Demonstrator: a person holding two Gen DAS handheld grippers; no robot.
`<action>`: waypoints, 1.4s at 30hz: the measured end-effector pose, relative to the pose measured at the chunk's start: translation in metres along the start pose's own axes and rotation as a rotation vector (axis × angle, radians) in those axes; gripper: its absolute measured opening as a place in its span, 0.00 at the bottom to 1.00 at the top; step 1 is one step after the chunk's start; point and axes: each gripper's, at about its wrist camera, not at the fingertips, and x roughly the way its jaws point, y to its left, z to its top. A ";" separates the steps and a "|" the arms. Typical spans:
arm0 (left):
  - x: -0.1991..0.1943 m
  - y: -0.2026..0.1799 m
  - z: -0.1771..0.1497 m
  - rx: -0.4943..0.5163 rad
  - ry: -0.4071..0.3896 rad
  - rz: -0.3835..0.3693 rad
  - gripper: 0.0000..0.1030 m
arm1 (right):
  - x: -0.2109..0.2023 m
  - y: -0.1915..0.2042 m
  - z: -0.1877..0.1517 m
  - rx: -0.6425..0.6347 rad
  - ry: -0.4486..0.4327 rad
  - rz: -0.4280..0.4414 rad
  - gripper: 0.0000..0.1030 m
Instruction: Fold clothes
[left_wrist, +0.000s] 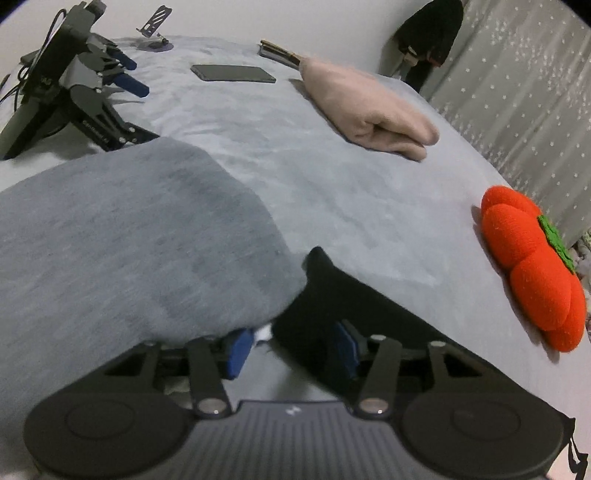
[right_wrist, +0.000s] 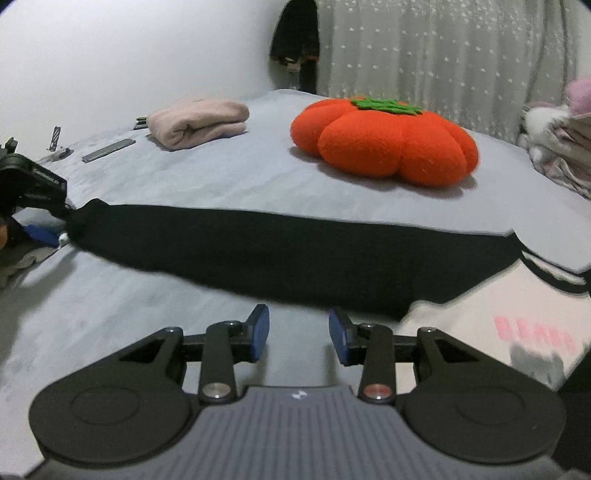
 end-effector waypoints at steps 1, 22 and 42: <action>0.002 -0.001 0.000 0.005 -0.003 0.004 0.53 | 0.006 0.001 0.002 -0.032 0.000 0.004 0.40; -0.003 0.043 0.011 -0.285 0.051 -0.097 0.20 | 0.018 0.034 0.006 -0.125 0.019 0.079 0.37; 0.007 0.062 0.015 -0.369 0.105 -0.226 0.08 | 0.061 0.189 0.021 -0.608 -0.100 0.179 0.32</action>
